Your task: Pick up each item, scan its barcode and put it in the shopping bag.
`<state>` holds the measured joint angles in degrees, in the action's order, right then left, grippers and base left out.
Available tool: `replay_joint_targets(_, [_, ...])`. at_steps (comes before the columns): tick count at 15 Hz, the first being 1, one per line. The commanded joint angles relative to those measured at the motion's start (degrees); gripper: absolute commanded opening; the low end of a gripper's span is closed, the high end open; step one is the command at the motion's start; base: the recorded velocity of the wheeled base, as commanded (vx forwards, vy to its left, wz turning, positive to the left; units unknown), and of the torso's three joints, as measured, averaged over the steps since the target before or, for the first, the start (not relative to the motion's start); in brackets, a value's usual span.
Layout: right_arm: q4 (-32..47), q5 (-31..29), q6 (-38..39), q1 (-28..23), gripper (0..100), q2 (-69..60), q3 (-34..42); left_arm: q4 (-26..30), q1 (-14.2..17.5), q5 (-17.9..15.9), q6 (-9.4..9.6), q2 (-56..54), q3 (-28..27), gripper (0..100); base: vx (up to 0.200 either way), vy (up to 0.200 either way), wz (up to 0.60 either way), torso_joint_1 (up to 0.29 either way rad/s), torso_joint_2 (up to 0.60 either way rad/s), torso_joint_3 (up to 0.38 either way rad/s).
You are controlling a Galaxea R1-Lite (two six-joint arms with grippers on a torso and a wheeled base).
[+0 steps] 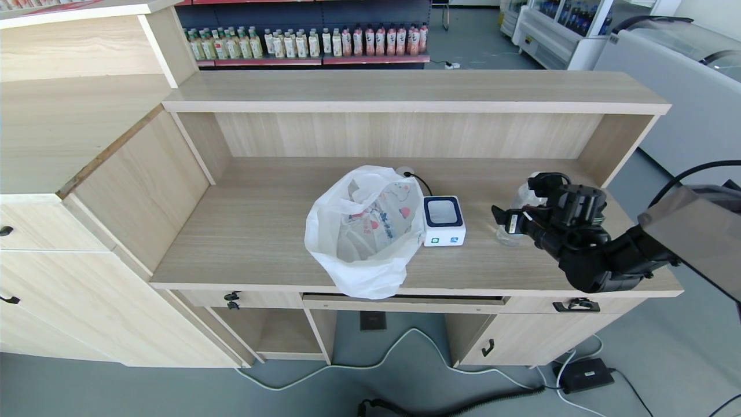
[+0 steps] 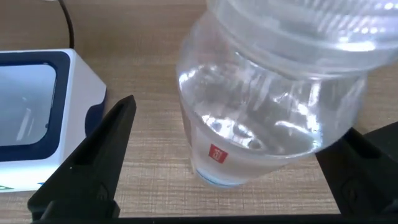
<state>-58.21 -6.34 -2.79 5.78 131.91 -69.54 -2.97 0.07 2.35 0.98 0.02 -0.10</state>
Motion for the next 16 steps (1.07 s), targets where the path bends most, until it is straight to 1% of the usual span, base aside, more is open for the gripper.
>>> replay_joint_targets(1, [0.2, -0.08, -0.11, -0.07, 100, 1.42, -2.36, -0.01, 0.01, 0.02, -0.01, -0.02, 0.01, 100, 0.0, 0.0, 0.0, 0.0, 0.0, 0.0])
replay_joint_targets(12, [0.99, 0.45, -0.46, -0.59, 100, 5.81, -7.72, -0.01, 0.01, 0.02, -0.01, -0.02, 0.01, 100, 0.0, 0.0, 0.0, 0.0, 0.0, 0.0])
replay_joint_targets(15, [-0.41, 3.53, -0.28, -0.5, 100, 5.72, -7.63, -0.01, 0.01, 0.02, -0.01, -0.02, 0.01, 100, 0.0, 0.0, 0.0, 0.0, 0.0, 0.0])
replay_joint_targets(16, [-1.56, 5.64, -0.02, -0.5, 0, 5.46, -7.28, -0.01, 0.01, 0.02, -0.01, -0.02, 0.01, 100, 0.0, 0.0, 0.0, 0.0, 0.0, 0.0])
